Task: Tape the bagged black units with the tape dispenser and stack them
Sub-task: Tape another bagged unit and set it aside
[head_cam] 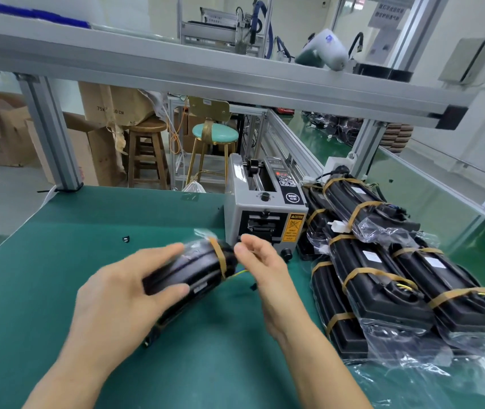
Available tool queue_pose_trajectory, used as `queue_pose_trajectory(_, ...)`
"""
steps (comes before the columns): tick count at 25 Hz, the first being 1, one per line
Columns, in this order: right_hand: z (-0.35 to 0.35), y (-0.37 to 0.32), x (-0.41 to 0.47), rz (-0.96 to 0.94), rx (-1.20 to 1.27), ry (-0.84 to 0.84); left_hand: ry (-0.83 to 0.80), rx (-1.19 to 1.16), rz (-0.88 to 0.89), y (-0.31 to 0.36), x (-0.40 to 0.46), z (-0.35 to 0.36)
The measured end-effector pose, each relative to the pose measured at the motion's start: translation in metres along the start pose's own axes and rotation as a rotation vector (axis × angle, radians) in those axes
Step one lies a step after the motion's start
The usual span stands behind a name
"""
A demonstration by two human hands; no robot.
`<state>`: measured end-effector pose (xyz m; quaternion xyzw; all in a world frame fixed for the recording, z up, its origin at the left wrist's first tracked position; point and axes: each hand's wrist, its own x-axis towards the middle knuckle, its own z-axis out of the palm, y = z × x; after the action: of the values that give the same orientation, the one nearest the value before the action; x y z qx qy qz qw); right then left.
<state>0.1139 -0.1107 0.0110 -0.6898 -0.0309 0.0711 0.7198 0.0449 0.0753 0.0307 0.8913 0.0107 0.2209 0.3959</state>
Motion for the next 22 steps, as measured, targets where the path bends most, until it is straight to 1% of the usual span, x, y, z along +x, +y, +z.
queue_pose_trajectory(2,-0.013,-0.002,-0.006,-0.1,-0.237,-0.19,-0.024,-0.348,-0.006,-0.012,0.001,-0.008)
queue_pose_trajectory(4,-0.019,-0.008,-0.008,-0.194,-0.448,-0.285,-0.031,-0.57,0.01,-0.022,-0.003,-0.008)
queue_pose_trajectory(6,-0.019,-0.016,-0.006,-0.255,-0.489,-0.329,-0.013,-0.781,-0.005,-0.032,-0.01,-0.002)
queue_pose_trajectory(8,-0.015,-0.02,-0.006,-0.307,-0.439,-0.369,-0.019,-0.934,-0.053,-0.04,-0.016,0.005)
queue_pose_trajectory(10,-0.011,-0.021,-0.008,-0.359,-0.441,-0.351,-0.045,-0.921,-0.059,-0.045,-0.016,0.002)
queue_pose_trajectory(12,-0.004,-0.019,-0.009,-0.435,-0.501,-0.287,-0.068,-0.76,0.024,-0.04,-0.012,-0.01)
queue_pose_trajectory(14,0.004,-0.018,-0.008,-0.532,-0.611,-0.221,-0.056,-0.557,0.167,-0.028,-0.006,-0.023)
queue_pose_trajectory(16,0.01,-0.017,-0.006,-0.567,-0.658,-0.219,-0.068,-0.389,0.278,-0.015,-0.002,-0.027)
queue_pose_trajectory(17,0.013,-0.017,-0.007,-0.565,-0.644,-0.223,-0.073,-0.338,0.289,-0.01,-0.001,-0.025)
queue_pose_trajectory(18,0.014,-0.017,-0.007,-0.562,-0.62,-0.225,-0.078,-0.317,0.258,-0.009,-0.001,-0.023)
queue_pose_trajectory(19,0.015,-0.017,-0.008,-0.562,-0.599,-0.227,-0.087,-0.329,0.189,-0.008,0.0,-0.021)
queue_pose_trajectory(22,0.016,-0.013,-0.01,-0.549,-0.569,-0.25,-0.154,-0.439,-0.067,-0.019,0.002,-0.017)
